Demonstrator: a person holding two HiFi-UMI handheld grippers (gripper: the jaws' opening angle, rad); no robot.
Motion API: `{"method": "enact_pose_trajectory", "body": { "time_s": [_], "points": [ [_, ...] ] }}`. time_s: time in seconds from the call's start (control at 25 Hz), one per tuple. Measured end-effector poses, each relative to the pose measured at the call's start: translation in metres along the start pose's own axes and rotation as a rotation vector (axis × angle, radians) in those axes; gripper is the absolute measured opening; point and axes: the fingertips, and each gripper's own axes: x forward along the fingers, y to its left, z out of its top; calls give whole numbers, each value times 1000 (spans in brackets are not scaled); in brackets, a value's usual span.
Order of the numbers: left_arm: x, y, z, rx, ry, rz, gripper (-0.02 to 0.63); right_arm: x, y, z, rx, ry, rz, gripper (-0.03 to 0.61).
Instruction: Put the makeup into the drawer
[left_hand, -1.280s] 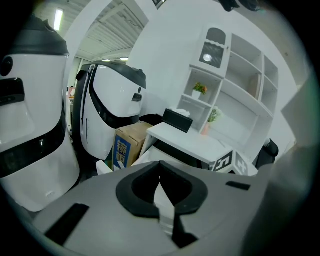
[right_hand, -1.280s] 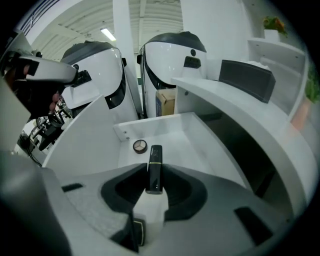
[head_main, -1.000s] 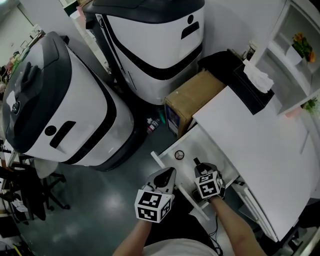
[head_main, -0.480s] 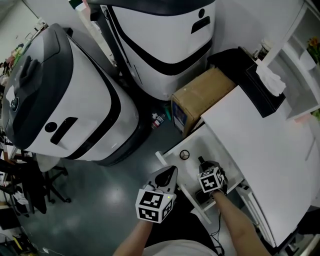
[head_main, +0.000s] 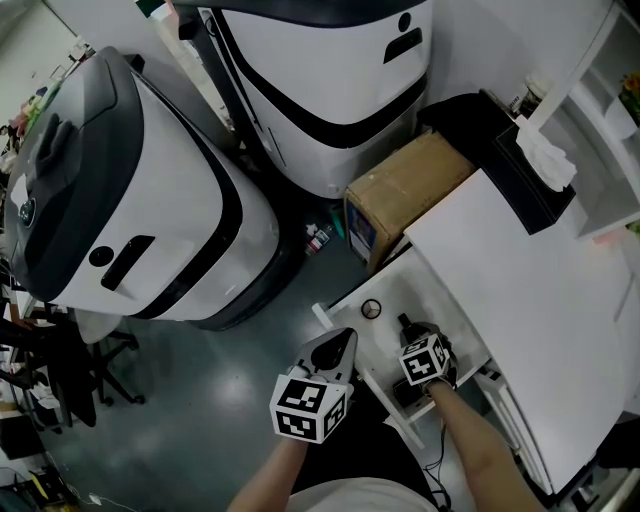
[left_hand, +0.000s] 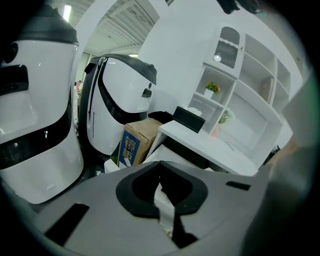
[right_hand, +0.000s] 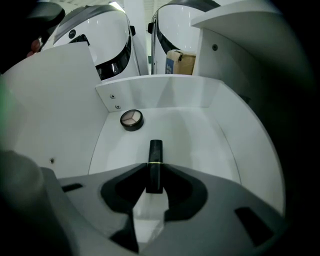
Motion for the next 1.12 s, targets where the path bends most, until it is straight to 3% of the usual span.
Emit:
{"method": "enact_pose_trajectory", "body": {
  "time_s": [0.68,1.12],
  "points": [
    [-3,-8,-2,24,5,-1,5,-14,-4,1,26,-56,-7,112],
    [-9,-30,-4,80,2,-27,5,-89,8,24,174,-289,7,110]
  ]
}}
